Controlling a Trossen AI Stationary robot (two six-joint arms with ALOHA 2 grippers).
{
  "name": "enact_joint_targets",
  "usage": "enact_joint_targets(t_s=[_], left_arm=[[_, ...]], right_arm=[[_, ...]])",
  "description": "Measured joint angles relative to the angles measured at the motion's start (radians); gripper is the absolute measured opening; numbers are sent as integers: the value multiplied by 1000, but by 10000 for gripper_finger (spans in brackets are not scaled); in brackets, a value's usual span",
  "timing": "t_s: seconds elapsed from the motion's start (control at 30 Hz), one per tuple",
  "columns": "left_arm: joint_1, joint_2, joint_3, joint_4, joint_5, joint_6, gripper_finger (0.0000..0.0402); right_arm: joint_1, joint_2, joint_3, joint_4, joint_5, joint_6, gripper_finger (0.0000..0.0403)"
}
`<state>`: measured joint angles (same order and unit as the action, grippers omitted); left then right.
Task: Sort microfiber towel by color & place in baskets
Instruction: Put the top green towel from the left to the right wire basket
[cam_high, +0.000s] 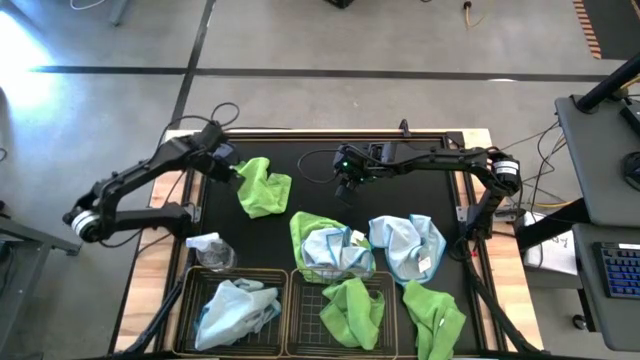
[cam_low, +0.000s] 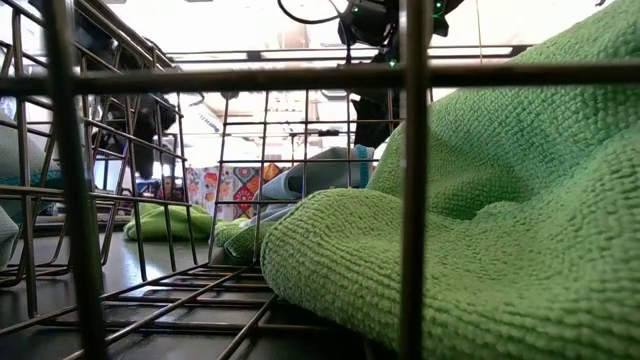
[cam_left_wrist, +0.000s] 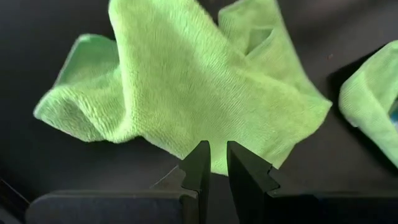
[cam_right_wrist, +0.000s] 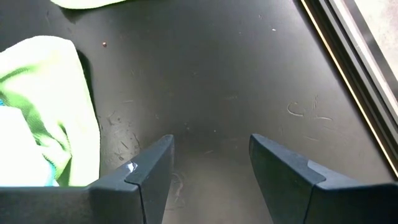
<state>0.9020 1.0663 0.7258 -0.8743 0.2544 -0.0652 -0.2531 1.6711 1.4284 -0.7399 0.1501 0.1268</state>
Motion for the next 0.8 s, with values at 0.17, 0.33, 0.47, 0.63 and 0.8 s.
enact_joint_targets(t_s=[0.17,0.33,0.47,0.63,0.8], left_arm=[[-5,78,9,9,27,17,39],[-5,140,13,37,28,28,39],[-5,181,13,105,27,45,39],[-5,232,14,180,36,51,39],[-19,280,14,213,109,56,39]], right_arm=[[0,0,0,1,0,-9,206],[0,0,0,2,0,-9,206],[0,0,0,2,0,-9,206],[0,0,0,2,0,-8,206],[0,0,0,5,0,-8,206]])
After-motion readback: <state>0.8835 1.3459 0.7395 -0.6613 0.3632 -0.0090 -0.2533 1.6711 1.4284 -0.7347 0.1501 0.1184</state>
